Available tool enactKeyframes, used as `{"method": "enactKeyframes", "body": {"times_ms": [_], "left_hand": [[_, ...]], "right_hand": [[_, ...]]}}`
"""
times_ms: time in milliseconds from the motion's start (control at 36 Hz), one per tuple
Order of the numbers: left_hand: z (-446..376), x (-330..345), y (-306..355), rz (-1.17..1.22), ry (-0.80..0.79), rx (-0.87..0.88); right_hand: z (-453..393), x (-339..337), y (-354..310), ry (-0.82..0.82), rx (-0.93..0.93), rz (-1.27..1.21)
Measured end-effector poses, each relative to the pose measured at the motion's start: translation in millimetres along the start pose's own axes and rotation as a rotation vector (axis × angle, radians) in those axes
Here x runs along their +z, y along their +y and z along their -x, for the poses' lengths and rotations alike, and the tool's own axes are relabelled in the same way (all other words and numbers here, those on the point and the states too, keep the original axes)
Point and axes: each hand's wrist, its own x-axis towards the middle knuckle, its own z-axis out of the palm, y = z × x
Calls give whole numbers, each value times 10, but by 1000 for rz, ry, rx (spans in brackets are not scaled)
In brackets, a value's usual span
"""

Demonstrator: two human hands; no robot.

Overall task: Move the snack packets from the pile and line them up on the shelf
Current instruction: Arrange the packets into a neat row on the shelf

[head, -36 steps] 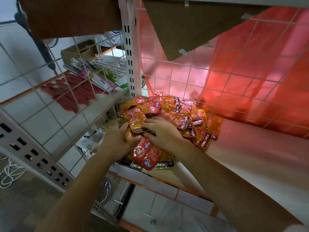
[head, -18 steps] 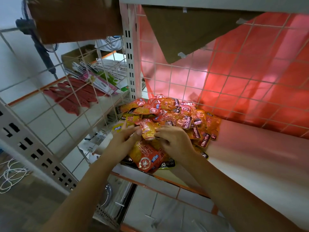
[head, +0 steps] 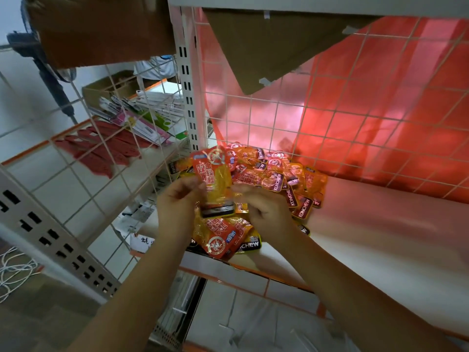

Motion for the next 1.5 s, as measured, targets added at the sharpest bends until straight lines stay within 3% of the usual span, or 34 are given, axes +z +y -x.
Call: {"method": "enactKeyframes", "body": {"times_ms": [83,167,250,417,611,944,1250,1500], "left_hand": [[-67,-101,-36,55,66,-86],[-78,-167,-67,58,101,-115],[-57,-193,-90,40,100,-108],[-17,-136,-135,31,88,-163],[133,178,-112,109,-14,-189],[622,1288,-143,216,-375,-179],[1348,2613,-323,202,-607,-231],[2313,3966,-476,331,-577,-392]], "right_hand": [[-120,-32,-51,-38,202,99],[-219,-46,-83,-331,441,262],[-239,-35,-101,-552,534,496],[-228,-81,-45,-558,673,594],[34,-427,-11,-215,831,80],[684,-1600,54,357,1088,-348],[1395,-2955,141,610,1132,-260],[2073,-4168,293,707,1126,-151]]}}
